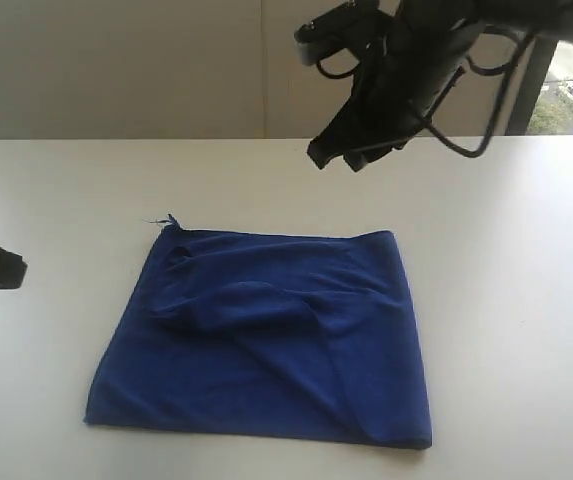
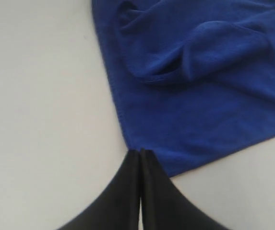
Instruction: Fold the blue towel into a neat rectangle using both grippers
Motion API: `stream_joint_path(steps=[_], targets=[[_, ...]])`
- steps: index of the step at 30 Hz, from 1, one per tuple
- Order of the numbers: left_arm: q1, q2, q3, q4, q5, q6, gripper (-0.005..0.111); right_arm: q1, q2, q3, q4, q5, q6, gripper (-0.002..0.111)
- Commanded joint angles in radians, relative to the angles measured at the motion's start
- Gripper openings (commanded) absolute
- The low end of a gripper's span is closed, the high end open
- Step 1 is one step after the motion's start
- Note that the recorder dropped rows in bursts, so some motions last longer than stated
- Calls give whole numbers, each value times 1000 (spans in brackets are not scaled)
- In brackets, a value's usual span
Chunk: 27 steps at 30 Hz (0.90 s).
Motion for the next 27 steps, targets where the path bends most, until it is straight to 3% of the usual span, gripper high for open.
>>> stream_joint_path(steps=[1,4,9,14,17,20,24,27], targets=[[-62,40,3,-226,91,267,0,-8,-183,163,134,-2,-68,32],[-101,103,3,-344,147,405,0,-6,-282,297,303,-2,-166,32],[-113,130,-41,-370,46,449,0,23,-362,452,514,49,-302,31],[-109,152,-166,-351,-36,426,0,145,-318,527,514,-89,-299,13],[-93,232,-284,-215,58,333,0,223,-244,528,517,-220,-299,0],[-58,361,-417,-72,189,223,0,285,-148,509,517,-341,-299,0],[-12,522,-583,-45,350,216,0,343,1,443,515,-430,-301,0],[-4,619,-660,-45,390,266,0,361,103,374,508,-486,-303,0]])
